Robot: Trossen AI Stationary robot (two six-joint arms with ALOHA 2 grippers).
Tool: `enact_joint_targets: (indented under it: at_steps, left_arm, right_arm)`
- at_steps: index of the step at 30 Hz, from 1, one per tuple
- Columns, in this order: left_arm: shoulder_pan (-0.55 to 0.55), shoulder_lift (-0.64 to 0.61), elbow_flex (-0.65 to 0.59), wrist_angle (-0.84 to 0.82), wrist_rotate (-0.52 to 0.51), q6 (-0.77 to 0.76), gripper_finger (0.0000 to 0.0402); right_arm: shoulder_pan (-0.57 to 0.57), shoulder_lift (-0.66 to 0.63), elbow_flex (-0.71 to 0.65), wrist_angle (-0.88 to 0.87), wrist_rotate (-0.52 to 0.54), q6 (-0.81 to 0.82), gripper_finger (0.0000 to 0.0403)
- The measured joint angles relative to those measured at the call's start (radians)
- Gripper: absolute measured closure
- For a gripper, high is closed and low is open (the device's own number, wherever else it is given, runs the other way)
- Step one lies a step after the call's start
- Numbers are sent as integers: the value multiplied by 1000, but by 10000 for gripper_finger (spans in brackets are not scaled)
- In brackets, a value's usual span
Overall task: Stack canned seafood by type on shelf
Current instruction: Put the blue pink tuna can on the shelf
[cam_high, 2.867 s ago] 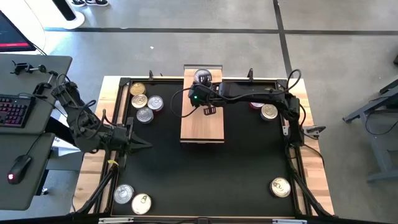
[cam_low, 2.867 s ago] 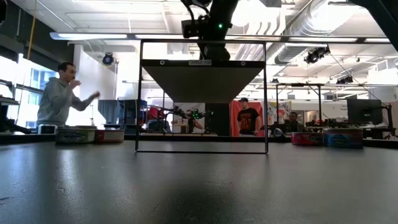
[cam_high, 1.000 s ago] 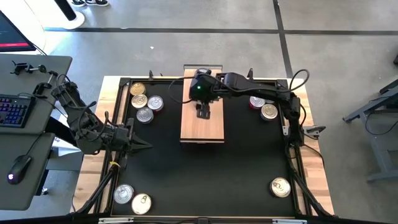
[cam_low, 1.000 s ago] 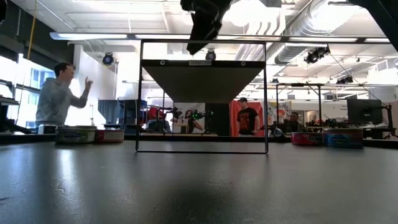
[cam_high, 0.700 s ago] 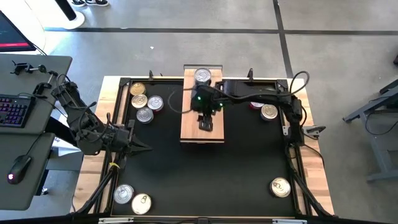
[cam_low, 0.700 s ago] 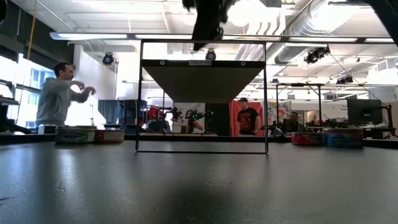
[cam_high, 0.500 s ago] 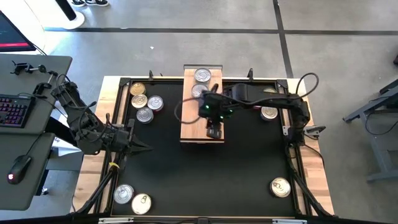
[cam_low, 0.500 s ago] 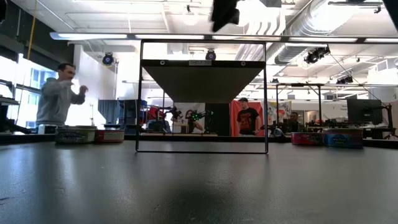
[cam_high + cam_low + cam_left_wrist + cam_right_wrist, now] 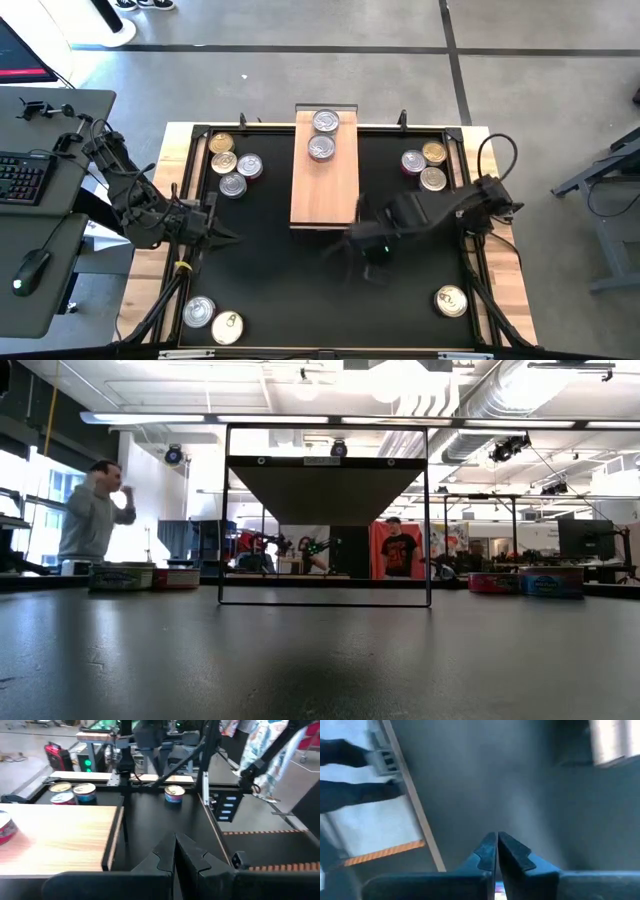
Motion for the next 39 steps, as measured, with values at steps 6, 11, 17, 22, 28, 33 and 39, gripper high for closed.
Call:
enact_joint_targets:
  at_steps: [6, 11, 17, 22, 28, 33, 39]
  left_arm:
    - [0, 0, 0, 1, 80, -65, 401]
    - [0, 31, -14, 16, 108, -120, 402]
    - [-1, 220, -101, 151, 160, -134, 402]
    - [8, 456, -90, 192, 175, -165, 402]
    - [39, 659, -39, 380, 169, -166, 402]
    - [90, 764, 0, 516, 109, -165, 402]
    - [156, 849, 43, 547, 172, -165, 402]
  right_arm:
    - [159, -110, -280, 87, -93, 334, 402]
    - [278, -274, -673, 367, -259, 680, 403]
    - [389, -446, -970, 545, -287, 1086, 403]
    - [467, -477, -1099, 679, -302, 1218, 403]
    - [541, -457, -1200, 782, -328, 1256, 403]
    - [565, -457, -1248, 721, -234, 1288, 403]
    - [566, -458, -1285, 758, -185, 1362, 403]
